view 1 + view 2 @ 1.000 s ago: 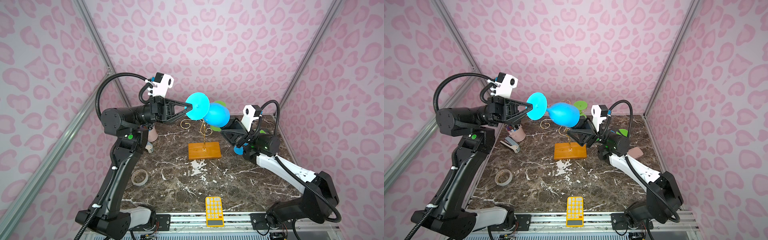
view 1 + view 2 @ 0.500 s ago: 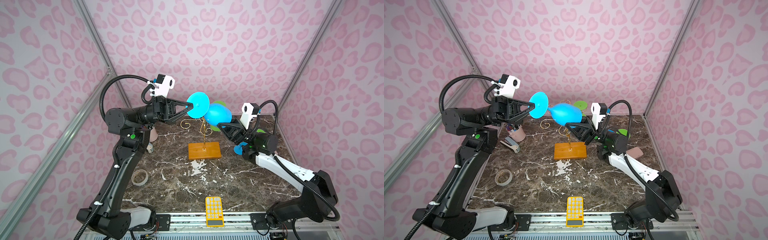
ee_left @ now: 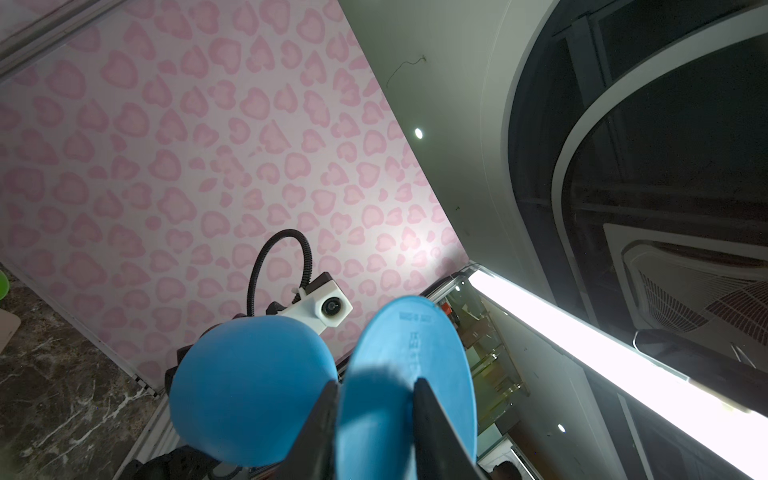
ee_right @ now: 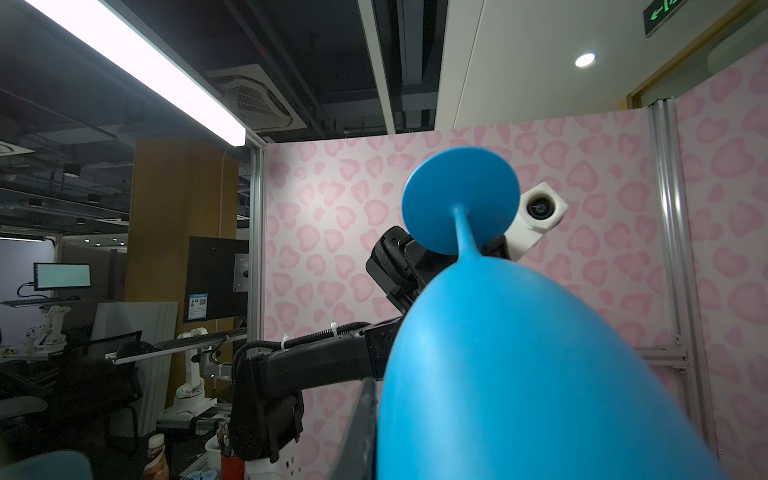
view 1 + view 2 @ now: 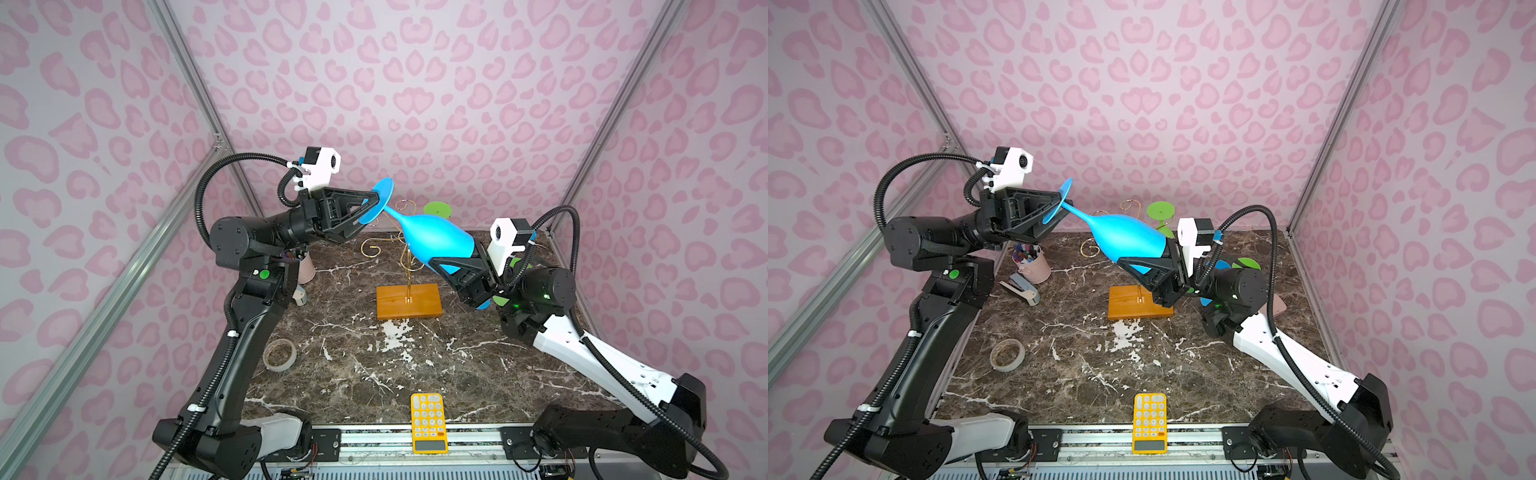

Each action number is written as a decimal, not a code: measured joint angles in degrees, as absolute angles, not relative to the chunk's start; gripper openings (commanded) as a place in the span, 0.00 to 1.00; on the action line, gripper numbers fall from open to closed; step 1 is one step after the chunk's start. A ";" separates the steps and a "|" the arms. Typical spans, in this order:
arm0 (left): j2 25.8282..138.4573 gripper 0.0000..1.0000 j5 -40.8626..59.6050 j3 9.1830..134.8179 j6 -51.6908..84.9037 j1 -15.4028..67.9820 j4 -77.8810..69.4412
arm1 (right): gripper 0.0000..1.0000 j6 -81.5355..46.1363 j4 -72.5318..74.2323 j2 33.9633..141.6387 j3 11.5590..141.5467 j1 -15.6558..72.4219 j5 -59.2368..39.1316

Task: Take the wine glass off the wine glass rack
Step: 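Grasp the blue glass bowl with the right gripper and pull it from the left gripper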

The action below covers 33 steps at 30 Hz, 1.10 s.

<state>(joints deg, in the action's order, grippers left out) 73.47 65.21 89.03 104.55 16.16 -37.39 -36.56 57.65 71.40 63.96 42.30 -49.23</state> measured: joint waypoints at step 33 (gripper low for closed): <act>67.81 0.86 68.42 80.99 89.73 8.67 -31.22 | 0.00 -9.89 -6.63 52.66 78.65 43.75 -19.18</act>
